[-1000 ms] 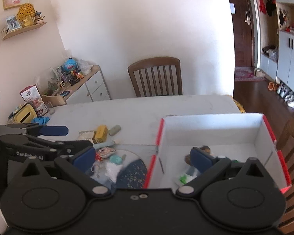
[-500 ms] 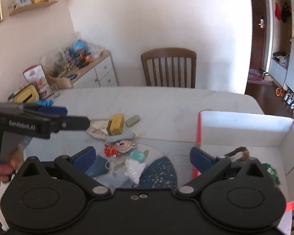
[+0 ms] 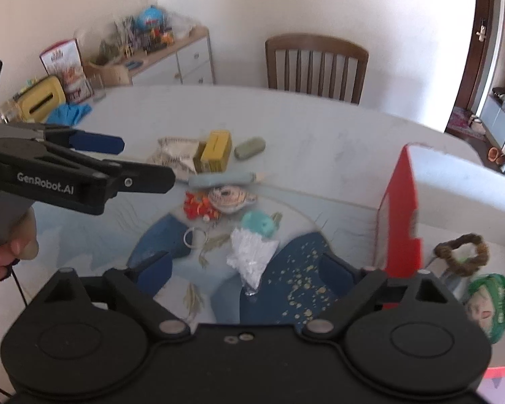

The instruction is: Organize objects

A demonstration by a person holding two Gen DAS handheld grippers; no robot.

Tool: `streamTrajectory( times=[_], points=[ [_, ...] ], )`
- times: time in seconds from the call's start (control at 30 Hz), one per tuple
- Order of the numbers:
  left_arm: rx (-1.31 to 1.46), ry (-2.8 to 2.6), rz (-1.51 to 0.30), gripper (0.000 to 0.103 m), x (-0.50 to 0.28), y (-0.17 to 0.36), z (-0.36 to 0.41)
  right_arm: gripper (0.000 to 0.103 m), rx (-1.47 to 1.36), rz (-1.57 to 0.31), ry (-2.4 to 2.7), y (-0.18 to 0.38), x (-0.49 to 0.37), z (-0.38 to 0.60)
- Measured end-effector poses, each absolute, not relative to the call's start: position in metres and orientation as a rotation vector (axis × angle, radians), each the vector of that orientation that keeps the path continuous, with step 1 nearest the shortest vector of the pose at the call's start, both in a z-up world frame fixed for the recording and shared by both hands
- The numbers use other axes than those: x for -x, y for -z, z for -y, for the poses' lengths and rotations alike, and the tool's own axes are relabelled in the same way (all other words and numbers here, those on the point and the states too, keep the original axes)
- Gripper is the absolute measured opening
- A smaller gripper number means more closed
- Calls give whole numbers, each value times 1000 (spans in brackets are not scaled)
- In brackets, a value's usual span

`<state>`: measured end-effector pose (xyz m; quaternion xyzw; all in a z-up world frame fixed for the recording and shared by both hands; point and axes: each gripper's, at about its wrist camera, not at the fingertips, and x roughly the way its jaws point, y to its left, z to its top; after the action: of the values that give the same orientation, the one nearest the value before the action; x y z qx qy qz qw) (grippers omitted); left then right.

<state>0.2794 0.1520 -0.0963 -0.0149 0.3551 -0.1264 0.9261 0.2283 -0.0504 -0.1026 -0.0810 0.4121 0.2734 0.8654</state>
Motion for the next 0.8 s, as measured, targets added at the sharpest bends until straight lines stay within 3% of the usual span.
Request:
streamTrajectory(
  times=[0.37,0.8],
  points=[
    [45,265,-775,102,-310,125,-150,75,147,-938,-581,138,-260,42],
    [135,234,-839,97,-347,144,-165,69,115,-973,-610,154,-278,37]
  ],
)
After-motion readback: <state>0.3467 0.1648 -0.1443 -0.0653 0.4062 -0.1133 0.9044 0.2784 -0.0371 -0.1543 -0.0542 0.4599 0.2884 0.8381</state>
